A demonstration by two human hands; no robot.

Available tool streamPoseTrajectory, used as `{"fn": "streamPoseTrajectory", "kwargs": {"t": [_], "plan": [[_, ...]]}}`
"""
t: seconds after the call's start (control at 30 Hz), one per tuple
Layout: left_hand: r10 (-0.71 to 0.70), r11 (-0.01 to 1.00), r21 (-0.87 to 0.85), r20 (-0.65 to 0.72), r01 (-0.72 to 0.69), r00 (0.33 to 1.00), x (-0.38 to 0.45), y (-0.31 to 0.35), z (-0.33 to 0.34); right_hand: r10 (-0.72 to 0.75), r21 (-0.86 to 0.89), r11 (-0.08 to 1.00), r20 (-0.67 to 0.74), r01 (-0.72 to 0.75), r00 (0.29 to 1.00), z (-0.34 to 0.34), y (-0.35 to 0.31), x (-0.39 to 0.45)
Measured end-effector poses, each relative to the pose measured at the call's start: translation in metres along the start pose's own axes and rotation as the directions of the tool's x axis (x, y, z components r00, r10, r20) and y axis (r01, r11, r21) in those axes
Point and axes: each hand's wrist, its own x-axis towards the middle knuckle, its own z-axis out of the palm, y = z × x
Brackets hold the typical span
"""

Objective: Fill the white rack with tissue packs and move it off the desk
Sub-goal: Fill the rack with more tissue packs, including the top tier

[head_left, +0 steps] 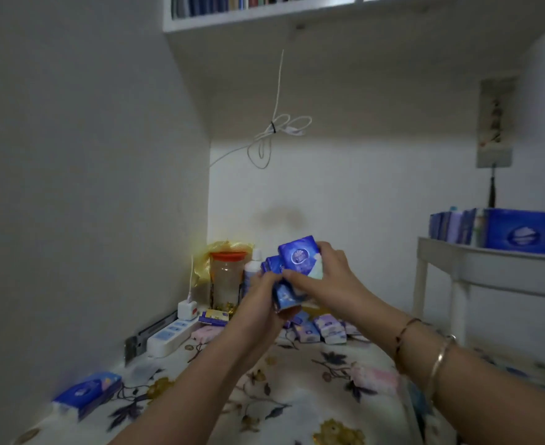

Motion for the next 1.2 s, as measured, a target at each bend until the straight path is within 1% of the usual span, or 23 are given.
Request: {"fn": "streamPoseTrajectory", "kwargs": {"t": [0.07, 0.13, 0.2, 0.33, 0.43, 0.53, 0.6, 0.63, 0.7, 0.73, 0.77, 0.8, 0.87, 0.93, 0.97, 1.03, 1.07, 1.13, 1.2], "plan": [[0.029, 0.999, -0.02, 0.079, -0.027, 0.996, -0.012, 0.019, 0.022, -0.026, 0.004, 1.0, -0.007, 0.026, 1.0, -0.018, -0.023, -0.008], [0.087, 0.996, -0.027, 0.104, -0.085, 0.991, -0.021, 0.04, 0.047, -0.032, 0.129, 0.991, 0.053, 0.025, 0.998, -0.04, -0.046, -0.014], [0.138, 0.99, 0.014, 0.147, -0.142, 0.98, -0.032, 0.06, 0.076, -0.024, 0.255, 0.967, 0.111, -0.006, 0.994, -0.065, -0.067, -0.022], [0.183, 0.976, 0.078, 0.234, -0.206, 0.955, -0.046, 0.083, 0.124, 0.024, 0.377, 0.925, 0.054, -0.043, 0.998, -0.118, -0.092, -0.034], [0.202, 0.945, 0.18, 0.334, -0.272, 0.921, -0.05, 0.091, 0.16, 0.001, 0.511, 0.859, 0.071, -0.037, 0.997, -0.169, -0.104, -0.053], [0.208, 0.901, 0.264, 0.433, -0.344, 0.877, -0.054, 0.09, 0.204, -0.028, 0.508, 0.861, 0.088, -0.02, 0.996, -0.225, -0.102, -0.074], [0.223, 0.838, 0.365, 0.45, -0.406, 0.865, -0.052, 0.085, 0.233, -0.004, 0.492, 0.87, 0.075, -0.033, 0.997, -0.255, -0.094, -0.085], [0.226, 0.786, 0.435, 0.46, -0.44, 0.859, -0.054, 0.081, 0.251, 0.014, 0.477, 0.878, 0.059, -0.041, 0.998, -0.27, -0.088, -0.091], [0.226, 0.646, 0.594, 0.451, -0.479, 0.864, -0.056, 0.072, 0.28, 0.045, 0.452, 0.891, 0.007, -0.044, 0.999, -0.297, -0.072, -0.101], [0.225, 0.569, 0.649, 0.468, -0.505, 0.854, -0.054, 0.068, 0.29, 0.06, 0.446, 0.894, -0.027, -0.042, 0.998, -0.308, -0.064, -0.105], [0.222, 0.484, 0.678, 0.517, -0.554, 0.827, -0.055, 0.062, 0.299, 0.078, 0.446, 0.894, -0.068, -0.04, 0.995, -0.319, -0.056, -0.109], [0.219, 0.382, 0.694, 0.574, -0.611, 0.789, -0.055, 0.055, 0.305, 0.098, 0.454, 0.891, -0.118, -0.034, 0.988, -0.331, -0.047, -0.113], [0.199, 0.143, 0.682, 0.69, -0.717, 0.696, -0.056, 0.046, 0.307, 0.147, 0.473, 0.88, -0.208, -0.032, 0.967, -0.352, -0.029, -0.12], [0.104, -0.081, 0.651, 0.759, -0.755, 0.643, -0.054, 0.038, 0.305, 0.192, 0.447, 0.893, -0.254, -0.061, 0.948, -0.371, -0.012, -0.128], [0.043, -0.162, 0.639, 0.766, -0.752, 0.641, -0.052, 0.035, 0.302, 0.212, 0.428, 0.9, -0.254, -0.087, 0.944, -0.378, -0.006, -0.133], [-0.044, -0.242, 0.628, 0.754, -0.74, 0.655, -0.049, 0.031, 0.296, 0.248, 0.383, 0.912, -0.222, -0.15, 0.943, -0.387, 0.004, -0.138], [-0.064, -0.281, 0.615, 0.754, -0.736, 0.654, -0.047, 0.029, 0.294, 0.264, 0.361, 0.915, -0.197, -0.181, 0.944, -0.388, 0.008, -0.139], [-0.07, -0.348, 0.58, 0.767, -0.736, 0.637, -0.047, 0.028, 0.29, 0.301, 0.325, 0.914, -0.142, -0.243, 0.943, -0.386, 0.015, -0.137], [-0.072, -0.369, 0.572, 0.768, -0.732, 0.636, -0.044, 0.029, 0.29, 0.314, 0.295, 0.913, -0.07, -0.281, 0.947, -0.379, 0.022, -0.131]]}}
